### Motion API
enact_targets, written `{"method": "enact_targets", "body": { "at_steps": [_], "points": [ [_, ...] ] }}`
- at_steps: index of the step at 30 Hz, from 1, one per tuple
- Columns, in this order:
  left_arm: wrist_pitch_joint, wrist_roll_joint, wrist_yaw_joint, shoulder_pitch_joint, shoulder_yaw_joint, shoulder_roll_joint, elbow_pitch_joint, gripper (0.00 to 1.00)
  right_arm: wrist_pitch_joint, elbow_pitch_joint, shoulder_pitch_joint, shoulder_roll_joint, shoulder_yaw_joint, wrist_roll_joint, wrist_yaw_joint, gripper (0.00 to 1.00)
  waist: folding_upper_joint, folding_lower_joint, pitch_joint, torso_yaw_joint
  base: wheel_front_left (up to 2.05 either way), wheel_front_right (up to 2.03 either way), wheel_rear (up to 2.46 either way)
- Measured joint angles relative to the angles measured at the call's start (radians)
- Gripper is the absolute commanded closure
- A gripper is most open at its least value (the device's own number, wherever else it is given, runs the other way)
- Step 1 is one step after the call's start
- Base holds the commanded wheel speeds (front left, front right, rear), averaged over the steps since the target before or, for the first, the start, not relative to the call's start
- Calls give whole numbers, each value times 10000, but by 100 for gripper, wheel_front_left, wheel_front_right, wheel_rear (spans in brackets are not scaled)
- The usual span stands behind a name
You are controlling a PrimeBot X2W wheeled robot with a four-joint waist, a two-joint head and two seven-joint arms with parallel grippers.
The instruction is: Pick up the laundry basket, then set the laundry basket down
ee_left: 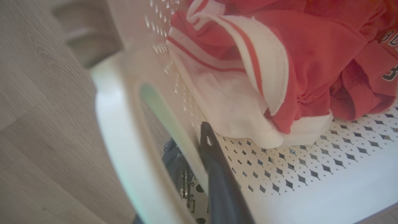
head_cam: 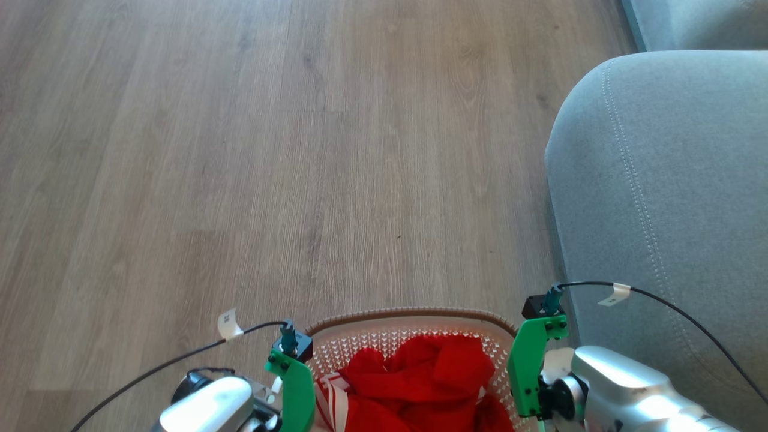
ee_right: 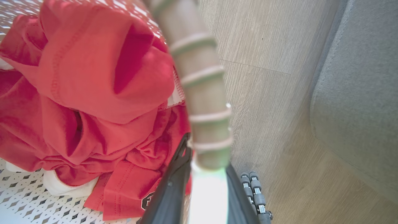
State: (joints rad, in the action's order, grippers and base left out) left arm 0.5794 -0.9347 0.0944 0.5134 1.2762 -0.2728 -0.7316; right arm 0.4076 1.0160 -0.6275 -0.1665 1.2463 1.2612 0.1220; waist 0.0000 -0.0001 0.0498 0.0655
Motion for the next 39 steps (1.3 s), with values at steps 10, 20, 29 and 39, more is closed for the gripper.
{"method": "enact_targets", "body": {
  "at_steps": [10,20,29,39],
  "points": [
    [2,0,0,-3,0,0,-2,100,-15,13,0,0,84,69,0,100,0,0,-36,-34,0,0,0],
    [2,0,0,-6,2,0,-6,100,-17,21,-1,0,123,117,0,100,0,1,-70,0,0,0,0],
    [-2,0,0,-7,0,6,-44,100,-50,21,-1,8,151,144,0,100,0,1,-2,-20,0,0,0],
    [-13,2,0,-5,0,8,-52,100,-123,21,-3,8,171,146,0,100,0,1,182,-85,0,0,0]
  ]
}}
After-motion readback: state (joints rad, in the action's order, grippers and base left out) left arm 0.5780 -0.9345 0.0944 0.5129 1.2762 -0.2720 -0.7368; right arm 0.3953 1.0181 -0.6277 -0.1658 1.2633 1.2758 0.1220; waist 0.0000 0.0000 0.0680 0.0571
